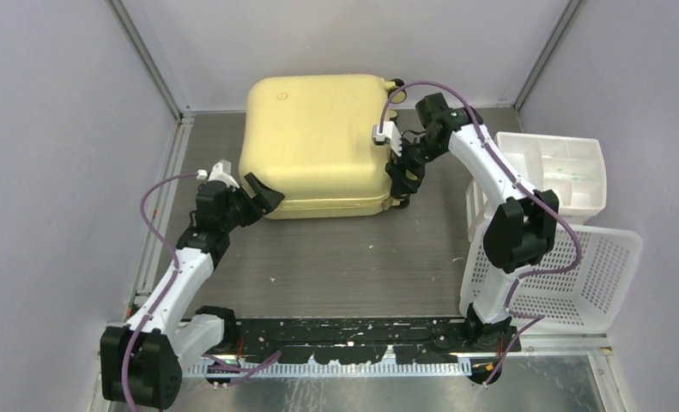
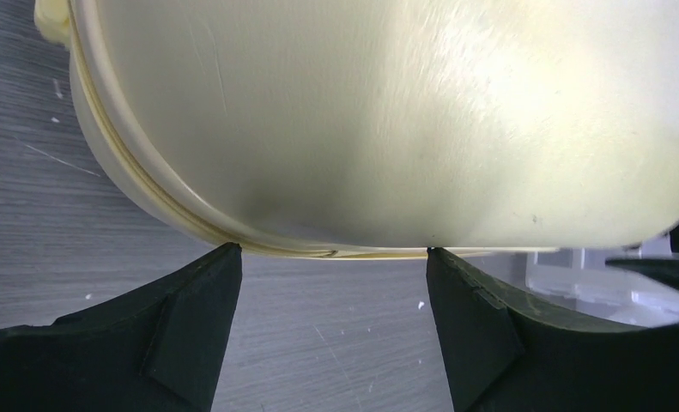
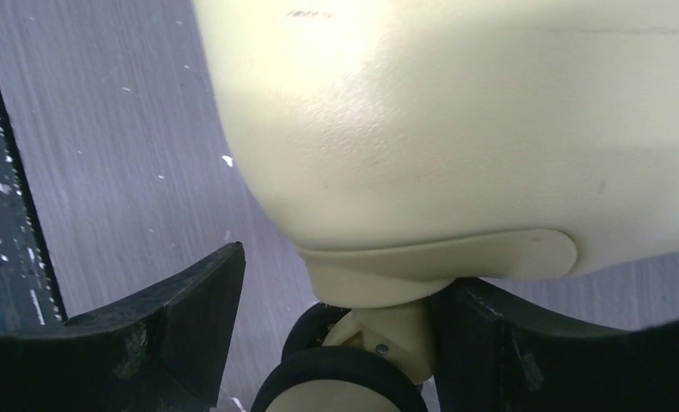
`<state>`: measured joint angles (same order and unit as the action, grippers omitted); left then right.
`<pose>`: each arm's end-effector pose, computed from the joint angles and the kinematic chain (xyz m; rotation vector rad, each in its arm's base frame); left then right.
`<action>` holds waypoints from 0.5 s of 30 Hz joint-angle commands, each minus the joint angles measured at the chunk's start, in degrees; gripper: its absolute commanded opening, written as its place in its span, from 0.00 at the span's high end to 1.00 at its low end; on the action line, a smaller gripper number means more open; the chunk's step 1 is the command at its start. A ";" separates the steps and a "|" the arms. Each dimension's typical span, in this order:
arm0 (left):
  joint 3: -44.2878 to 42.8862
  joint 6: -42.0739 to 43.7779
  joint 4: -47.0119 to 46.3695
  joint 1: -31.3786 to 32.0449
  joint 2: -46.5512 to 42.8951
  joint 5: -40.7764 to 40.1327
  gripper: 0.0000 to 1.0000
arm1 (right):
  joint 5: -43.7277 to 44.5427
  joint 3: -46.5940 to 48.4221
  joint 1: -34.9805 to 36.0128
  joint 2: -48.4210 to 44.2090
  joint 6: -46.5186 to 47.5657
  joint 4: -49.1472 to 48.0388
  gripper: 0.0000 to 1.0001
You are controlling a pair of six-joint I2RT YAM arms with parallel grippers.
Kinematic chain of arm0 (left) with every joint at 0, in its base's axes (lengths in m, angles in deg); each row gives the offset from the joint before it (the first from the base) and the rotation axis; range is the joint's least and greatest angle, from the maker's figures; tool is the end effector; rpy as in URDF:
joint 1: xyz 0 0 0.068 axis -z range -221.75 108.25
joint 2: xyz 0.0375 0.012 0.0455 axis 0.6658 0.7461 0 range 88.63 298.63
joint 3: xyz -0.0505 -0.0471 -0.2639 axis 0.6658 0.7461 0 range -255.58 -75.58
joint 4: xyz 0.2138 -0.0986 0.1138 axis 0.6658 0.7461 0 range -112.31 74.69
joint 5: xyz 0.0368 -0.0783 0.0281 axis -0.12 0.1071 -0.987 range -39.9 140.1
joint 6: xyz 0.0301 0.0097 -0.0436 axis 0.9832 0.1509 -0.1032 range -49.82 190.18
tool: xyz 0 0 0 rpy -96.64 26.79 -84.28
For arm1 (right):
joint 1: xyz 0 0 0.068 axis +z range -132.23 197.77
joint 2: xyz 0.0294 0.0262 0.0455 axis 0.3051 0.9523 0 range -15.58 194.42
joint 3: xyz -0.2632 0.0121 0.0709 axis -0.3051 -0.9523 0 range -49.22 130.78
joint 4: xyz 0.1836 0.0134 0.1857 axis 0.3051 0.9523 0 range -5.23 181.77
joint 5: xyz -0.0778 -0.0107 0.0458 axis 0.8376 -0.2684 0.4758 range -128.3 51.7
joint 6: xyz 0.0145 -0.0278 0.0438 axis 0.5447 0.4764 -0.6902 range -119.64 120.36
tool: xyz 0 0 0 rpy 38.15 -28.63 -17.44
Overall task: Open, take out, and arrange the luggage
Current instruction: Adjust the luggage at the center of the board.
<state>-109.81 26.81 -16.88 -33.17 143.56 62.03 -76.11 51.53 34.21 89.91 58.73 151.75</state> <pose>0.2130 -0.0395 0.2512 -0.4978 2.0466 -0.7711 0.3504 0.1261 0.3106 -1.6523 1.9303 0.6651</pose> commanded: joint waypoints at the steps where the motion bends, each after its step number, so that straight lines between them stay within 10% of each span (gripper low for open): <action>1: -2.18 -0.49 -7.82 -3.70 3.66 0.81 0.20 | -2.70 -7.65 6.78 -7.18 -15.03 -7.71 0.24; 7: -4.56 -2.24 -10.69 -8.18 7.69 2.42 0.20 | 3.73 -22.69 15.11 -14.57 -45.13 -35.18 0.25; 15: -5.76 -0.37 -5.00 -8.32 4.84 7.74 0.19 | 0.20 -26.36 18.13 -16.46 -59.82 -45.08 0.23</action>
<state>-113.77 25.45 -21.92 -41.39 152.15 65.46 -70.55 26.28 51.44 74.41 9.18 114.90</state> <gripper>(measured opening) 0.807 0.759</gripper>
